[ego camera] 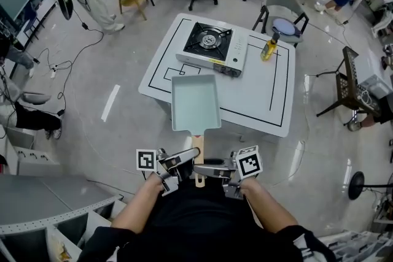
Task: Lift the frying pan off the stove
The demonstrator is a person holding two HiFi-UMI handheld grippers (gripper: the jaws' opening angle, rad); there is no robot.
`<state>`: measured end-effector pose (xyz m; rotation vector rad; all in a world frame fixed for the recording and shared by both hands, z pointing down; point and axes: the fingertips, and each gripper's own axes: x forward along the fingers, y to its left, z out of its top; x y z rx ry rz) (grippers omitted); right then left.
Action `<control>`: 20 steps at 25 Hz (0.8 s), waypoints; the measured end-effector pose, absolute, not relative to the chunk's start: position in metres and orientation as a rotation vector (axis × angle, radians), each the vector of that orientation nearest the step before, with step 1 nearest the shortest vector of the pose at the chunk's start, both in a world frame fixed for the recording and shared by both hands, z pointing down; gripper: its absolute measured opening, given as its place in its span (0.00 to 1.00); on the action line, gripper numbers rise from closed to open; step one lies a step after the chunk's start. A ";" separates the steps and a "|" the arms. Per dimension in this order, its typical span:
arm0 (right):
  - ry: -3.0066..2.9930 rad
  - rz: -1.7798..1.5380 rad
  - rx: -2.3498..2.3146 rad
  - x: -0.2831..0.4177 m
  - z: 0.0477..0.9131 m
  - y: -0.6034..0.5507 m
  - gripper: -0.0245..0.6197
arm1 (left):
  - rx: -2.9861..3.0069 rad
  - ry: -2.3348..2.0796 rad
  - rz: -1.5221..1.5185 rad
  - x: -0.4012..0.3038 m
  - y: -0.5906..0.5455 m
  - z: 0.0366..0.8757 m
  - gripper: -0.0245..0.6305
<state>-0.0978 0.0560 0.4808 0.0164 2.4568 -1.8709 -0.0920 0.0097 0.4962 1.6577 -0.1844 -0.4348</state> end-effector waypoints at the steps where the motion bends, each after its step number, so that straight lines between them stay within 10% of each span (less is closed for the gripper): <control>1: 2.458 -1.871 0.020 -0.097 0.481 0.056 0.31 | 1.664 -0.185 -0.437 -0.092 0.009 0.496 0.27; 20: 2.482 -1.793 0.002 -0.104 0.471 0.047 0.32 | 1.726 -0.103 -0.387 -0.096 0.001 0.486 0.28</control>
